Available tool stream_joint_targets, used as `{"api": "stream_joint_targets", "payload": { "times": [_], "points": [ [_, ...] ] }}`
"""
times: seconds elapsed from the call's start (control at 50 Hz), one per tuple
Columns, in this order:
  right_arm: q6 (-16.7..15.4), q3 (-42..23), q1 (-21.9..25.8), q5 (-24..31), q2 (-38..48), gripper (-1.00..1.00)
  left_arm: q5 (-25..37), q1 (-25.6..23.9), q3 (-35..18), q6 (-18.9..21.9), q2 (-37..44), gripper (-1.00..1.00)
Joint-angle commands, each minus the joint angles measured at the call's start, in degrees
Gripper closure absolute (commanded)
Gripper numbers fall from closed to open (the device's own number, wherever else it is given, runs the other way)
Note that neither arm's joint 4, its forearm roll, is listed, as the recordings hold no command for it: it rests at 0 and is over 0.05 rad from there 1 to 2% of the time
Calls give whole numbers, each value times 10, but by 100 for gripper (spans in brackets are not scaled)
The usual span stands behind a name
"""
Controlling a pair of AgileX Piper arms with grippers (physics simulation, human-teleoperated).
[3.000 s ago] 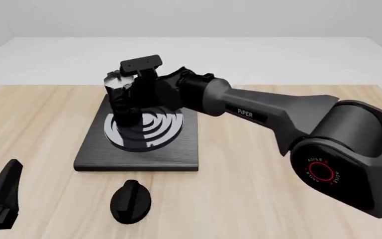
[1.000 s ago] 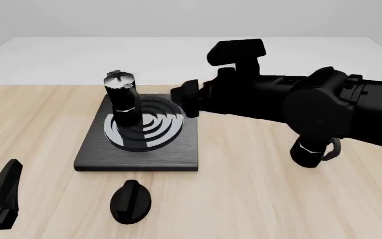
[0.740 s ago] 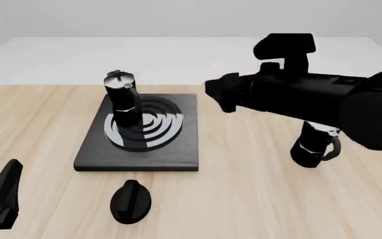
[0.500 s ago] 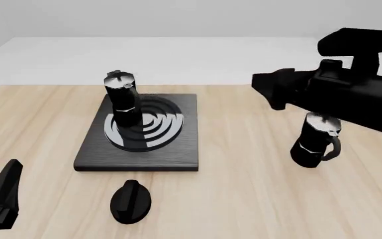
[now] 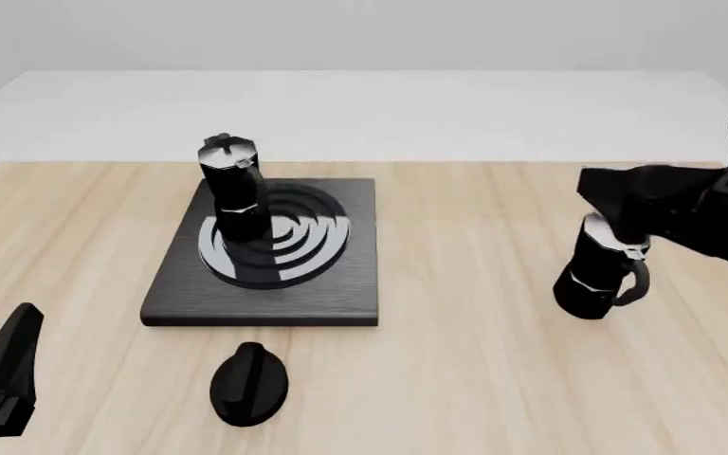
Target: Put both moka pots on the stove.
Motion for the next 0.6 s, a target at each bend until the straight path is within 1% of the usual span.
{"api": "stream_joint_targets", "payload": {
  "times": [0.02,0.22,0.26,0.28,0.3,0.32,0.36,0.42,0.56,0.6],
  "points": [
    [-10,33,-43,22,-43,-100,0,0,0,0,0,-100],
    [-13,45,-75,54,-87,-100,0,0,0,0,0,-100],
    [-16,48,-94,67,-112,-100,0,0,0,0,0,-100],
    [-23,49,-105,74,-125,-100,0,0,0,0,0,-100],
    [-21,52,-131,94,-152,-100,0,0,0,0,0,-100],
    [-19,53,-118,83,-137,-100,0,0,0,0,0,-100],
    [-18,55,-116,80,-133,-100,0,0,0,0,0,-100],
    [-20,64,-122,77,-136,-100,0,0,0,0,0,-100],
    [-21,69,-139,90,-154,-100,0,0,0,0,0,-100],
    [-24,68,-152,97,-166,-100,0,0,0,0,0,-100]
  ]
}}
